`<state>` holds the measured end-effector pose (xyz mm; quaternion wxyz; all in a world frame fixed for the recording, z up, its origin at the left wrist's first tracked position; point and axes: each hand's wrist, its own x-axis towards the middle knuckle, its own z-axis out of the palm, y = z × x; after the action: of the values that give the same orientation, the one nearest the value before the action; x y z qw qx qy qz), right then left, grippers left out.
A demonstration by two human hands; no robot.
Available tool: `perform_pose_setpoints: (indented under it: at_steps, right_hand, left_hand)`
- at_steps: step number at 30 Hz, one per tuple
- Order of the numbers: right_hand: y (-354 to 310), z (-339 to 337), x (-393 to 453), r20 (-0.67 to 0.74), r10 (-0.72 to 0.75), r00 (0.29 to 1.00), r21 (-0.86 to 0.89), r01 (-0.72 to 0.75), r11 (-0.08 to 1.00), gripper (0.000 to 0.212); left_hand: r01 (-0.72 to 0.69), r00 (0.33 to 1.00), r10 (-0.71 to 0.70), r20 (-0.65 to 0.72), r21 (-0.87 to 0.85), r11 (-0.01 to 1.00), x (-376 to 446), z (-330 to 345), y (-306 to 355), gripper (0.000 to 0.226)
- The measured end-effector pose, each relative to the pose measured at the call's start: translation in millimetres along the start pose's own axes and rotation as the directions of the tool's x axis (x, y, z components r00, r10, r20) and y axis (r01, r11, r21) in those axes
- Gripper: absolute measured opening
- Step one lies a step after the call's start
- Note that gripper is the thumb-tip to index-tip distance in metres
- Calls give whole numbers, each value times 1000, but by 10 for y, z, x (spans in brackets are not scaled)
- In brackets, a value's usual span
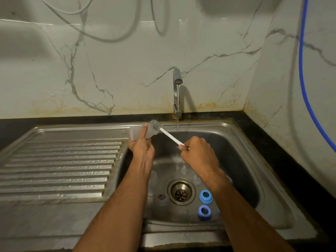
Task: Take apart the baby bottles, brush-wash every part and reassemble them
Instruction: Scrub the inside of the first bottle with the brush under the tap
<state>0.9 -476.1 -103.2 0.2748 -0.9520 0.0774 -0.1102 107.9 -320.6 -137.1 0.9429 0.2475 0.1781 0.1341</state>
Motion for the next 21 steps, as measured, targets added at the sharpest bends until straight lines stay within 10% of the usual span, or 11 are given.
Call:
perform_pose_setpoints:
  at_steps: [21]
  right_hand:
    - [7,2,37,-22,24,999,33,-23,999,28]
  left_hand:
    - [-7,994,-9,106,156,988,-9,-13,-59,40]
